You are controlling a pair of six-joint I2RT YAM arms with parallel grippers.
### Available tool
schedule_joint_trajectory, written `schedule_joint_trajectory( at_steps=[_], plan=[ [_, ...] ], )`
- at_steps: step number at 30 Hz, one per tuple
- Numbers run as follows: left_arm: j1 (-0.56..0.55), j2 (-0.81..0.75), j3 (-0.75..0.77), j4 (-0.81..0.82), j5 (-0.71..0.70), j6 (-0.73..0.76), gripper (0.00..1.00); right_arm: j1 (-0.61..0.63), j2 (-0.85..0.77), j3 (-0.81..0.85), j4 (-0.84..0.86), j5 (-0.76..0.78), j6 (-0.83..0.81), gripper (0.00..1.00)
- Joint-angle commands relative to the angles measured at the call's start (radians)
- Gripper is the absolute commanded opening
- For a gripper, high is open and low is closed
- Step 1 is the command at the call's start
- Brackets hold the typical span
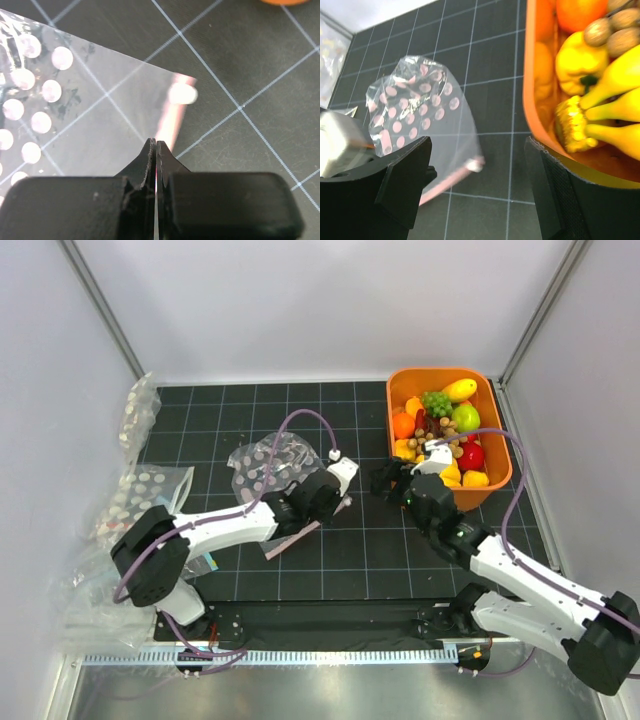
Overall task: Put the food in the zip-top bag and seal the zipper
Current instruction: Pick up the zipper food storage bag at the center of the board.
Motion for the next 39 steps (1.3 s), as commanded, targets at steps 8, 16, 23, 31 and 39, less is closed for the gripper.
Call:
schedule_joint_trajectory(
  at_steps=[8, 16, 23, 31, 39],
  plan=[
    [0.007, -0.169, -0.062, 0.033, -0.109, -0.057, 0.00, 0.002, 0.165, -0.052, 0.286, -0.238, 0.067, 0.79],
    [0.008, -0.159, -0.053, -0.047, -0.135, -0.028, 0.49, 0.002, 0.207, -0.017, 0.249, -0.217, 0.065, 0.80],
    [0.056, -0.114, -0.082, -0.091, 0.022, -0.031, 1.00, 0.002, 0.069, -0.032, 0.174, -0.114, 0.033, 0.84],
    [0.057, -0.001, -0.050, -0.100, 0.114, 0.017, 1.00, 0.002, -0.035, -0.043, 0.134, -0.043, 0.013, 0.87],
    [0.073, 0.110, 0.000, -0.140, 0.111, 0.017, 1.00, 0.002, -0.051, -0.043, 0.125, -0.039, 0.014, 0.88]
  ],
)
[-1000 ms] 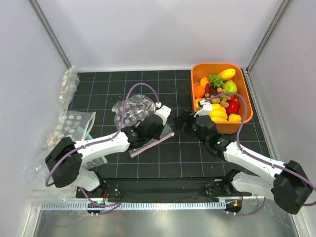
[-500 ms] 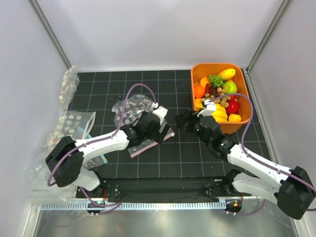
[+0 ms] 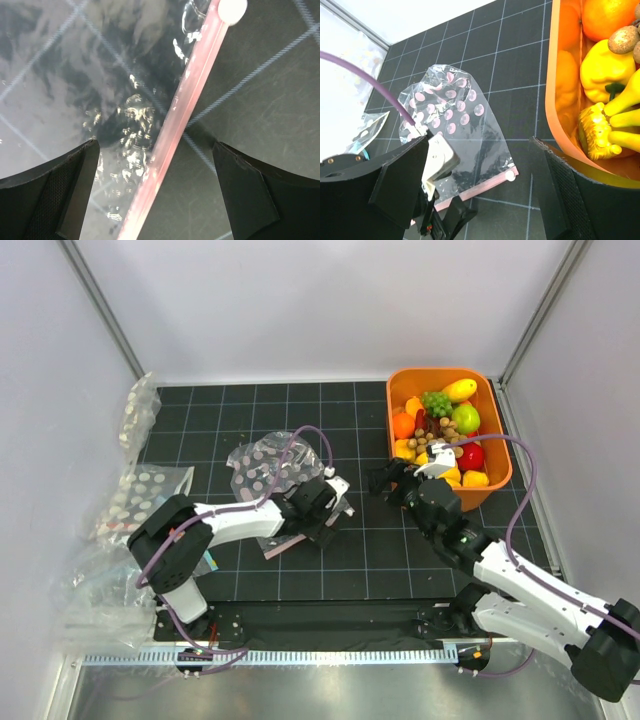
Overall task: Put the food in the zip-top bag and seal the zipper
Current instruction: Pick up the zipper food storage bag at the center of the board.
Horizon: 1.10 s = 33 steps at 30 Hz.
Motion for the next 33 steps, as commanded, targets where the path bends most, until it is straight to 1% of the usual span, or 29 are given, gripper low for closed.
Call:
schedule_joint_trajectory(
  at_steps=[1, 3, 5, 7, 8, 9, 10, 13, 15, 16, 17, 20, 21, 23, 25, 26, 27, 29, 31, 33],
  plan=[
    [0.021, 0.033, 0.057, -0.018, 0.019, 0.003, 0.98, 0.002, -0.017, 0.005, 0.012, 0.031, -0.016, 0.88],
    [0.036, 0.056, 0.069, -0.030, 0.028, -0.006, 0.97, 0.002, -0.024, 0.005, 0.008, 0.033, -0.018, 0.88],
    [0.062, 0.100, 0.090, -0.056, 0.057, -0.025, 0.90, 0.004, -0.027, 0.005, 0.007, 0.036, -0.018, 0.88],
    [0.091, 0.145, 0.113, -0.076, 0.128, -0.042, 0.80, 0.002, -0.035, 0.002, 0.007, 0.036, -0.018, 0.88],
    [0.097, 0.158, 0.120, -0.093, 0.143, -0.046, 0.70, 0.002, -0.035, 0.002, 0.007, 0.037, -0.018, 0.88],
    [0.100, 0.168, 0.124, -0.099, 0.151, -0.046, 0.64, 0.001, -0.038, 0.004, 0.007, 0.039, -0.018, 0.88],
    [0.101, 0.175, 0.127, -0.105, 0.151, -0.048, 0.55, 0.002, -0.041, 0.001, 0.005, 0.040, -0.016, 0.88],
    [0.102, 0.174, 0.124, -0.097, 0.159, -0.054, 0.41, 0.002, -0.043, 0.002, 0.004, 0.042, -0.018, 0.88],
    [0.104, 0.182, 0.123, -0.097, 0.163, -0.059, 0.36, 0.004, -0.043, 0.001, 0.005, 0.042, -0.020, 0.88],
    [0.104, 0.183, 0.126, -0.102, 0.165, -0.060, 0.30, 0.002, -0.043, 0.002, 0.005, 0.042, -0.018, 0.88],
    [0.102, 0.191, 0.130, -0.103, 0.163, -0.062, 0.27, 0.004, -0.041, 0.002, 0.005, 0.042, -0.020, 0.88],
    [0.105, 0.179, 0.134, -0.110, 0.165, -0.066, 0.21, 0.002, -0.031, 0.002, 0.010, 0.031, -0.020, 0.88],
    [0.111, 0.169, 0.132, -0.107, 0.191, -0.077, 0.19, 0.002, -0.027, 0.002, 0.013, 0.027, -0.018, 0.88],
    [0.123, 0.137, 0.115, -0.085, 0.206, -0.091, 0.10, 0.002, -0.008, -0.004, 0.031, 0.004, -0.009, 0.88],
    [0.157, 0.070, 0.079, -0.041, 0.255, -0.132, 0.00, 0.002, 0.029, -0.004, 0.050, -0.019, 0.011, 0.88],
    [0.171, 0.044, 0.060, -0.018, 0.287, -0.147, 0.00, 0.002, 0.044, -0.005, 0.059, -0.047, 0.017, 0.87],
    [0.183, -0.016, 0.040, 0.010, 0.338, -0.160, 0.00, 0.002, 0.072, -0.002, 0.068, -0.062, 0.020, 0.87],
    [0.214, -0.074, -0.013, 0.086, 0.369, -0.204, 0.00, 0.002, 0.098, -0.001, 0.087, -0.081, 0.028, 0.86],
    [0.225, -0.155, -0.064, 0.157, 0.389, -0.250, 0.00, 0.002, 0.130, 0.004, 0.100, -0.111, 0.026, 0.84],
    [0.229, -0.203, -0.095, 0.233, 0.418, -0.278, 0.00, 0.004, 0.147, 0.008, 0.110, -0.141, 0.023, 0.83]
  ],
)
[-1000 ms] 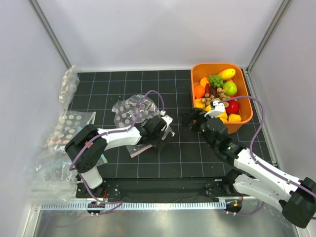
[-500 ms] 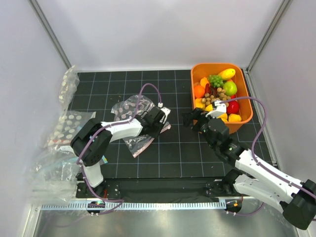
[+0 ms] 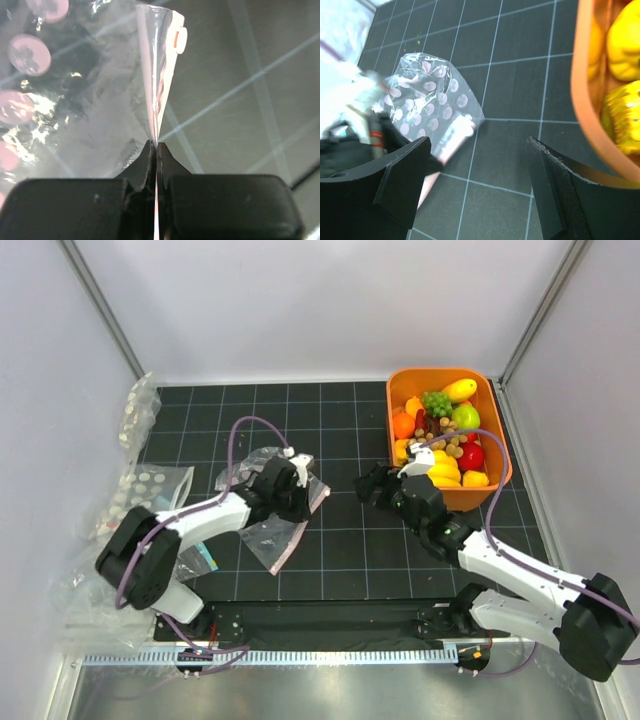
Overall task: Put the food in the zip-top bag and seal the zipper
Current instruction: Pick up the zipper food storage bag at the center of the board.
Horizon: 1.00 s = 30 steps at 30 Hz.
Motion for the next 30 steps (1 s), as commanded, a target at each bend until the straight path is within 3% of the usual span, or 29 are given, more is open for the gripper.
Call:
schedule_joint_trajectory(
  at_steps=[1, 9, 14, 23, 30],
  plan=[
    [0.011, -0.147, -0.058, 0.208, 0.119, -0.117, 0.00, 0.002, 0.027, 0.012, 0.094, -0.073, 0.003, 0.82],
    [0.090, -0.404, -0.272, 0.591, 0.199, -0.321, 0.00, 0.002, 0.116, 0.028, 0.193, -0.254, -0.011, 0.77],
    [0.123, -0.505, -0.373, 0.713, 0.191, -0.392, 0.00, 0.007, 0.156, 0.026, 0.307, -0.424, -0.021, 0.70],
    [0.123, -0.472, -0.395, 0.892, 0.318, -0.468, 0.00, 0.033, 0.155, 0.029, 0.351, -0.478, -0.049, 0.61],
    [0.123, -0.436, -0.391, 0.940, 0.363, -0.495, 0.00, 0.056, 0.162, 0.034, 0.379, -0.528, -0.070, 0.50]
  ],
)
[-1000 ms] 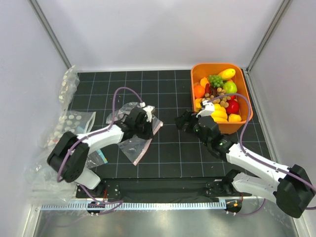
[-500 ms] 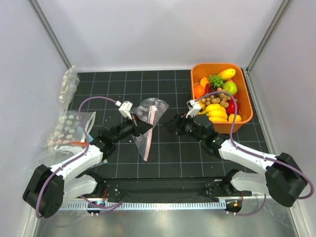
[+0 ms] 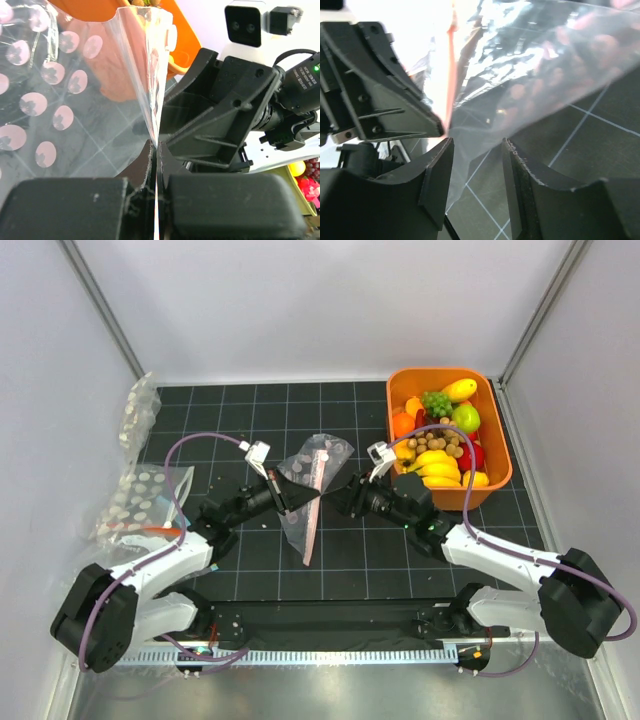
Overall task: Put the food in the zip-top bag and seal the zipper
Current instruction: Pick up the zipper food storage bag at the center of the board.
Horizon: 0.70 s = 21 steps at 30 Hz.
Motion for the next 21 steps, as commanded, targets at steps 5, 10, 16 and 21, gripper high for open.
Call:
schedule_joint_trajectory(
  at_steps=[5, 10, 16, 21],
  plan=[
    [0.005, -0.050, -0.018, 0.107, 0.017, -0.017, 0.00, 0.087, 0.004, 0.050, 0.064, -0.031, -0.087, 0.48],
    [0.005, -0.121, -0.044, 0.093, -0.043, -0.004, 0.00, 0.150, 0.025, 0.078, 0.044, 0.010, -0.145, 0.48],
    [0.005, -0.163, -0.058, 0.076, -0.075, 0.007, 0.00, 0.188, 0.042, 0.092, 0.023, 0.051, -0.176, 0.47],
    [0.005, -0.186, -0.056, 0.038, -0.103, 0.021, 0.00, 0.188, 0.024, 0.078, 0.035, 0.068, -0.173, 0.45]
  ],
)
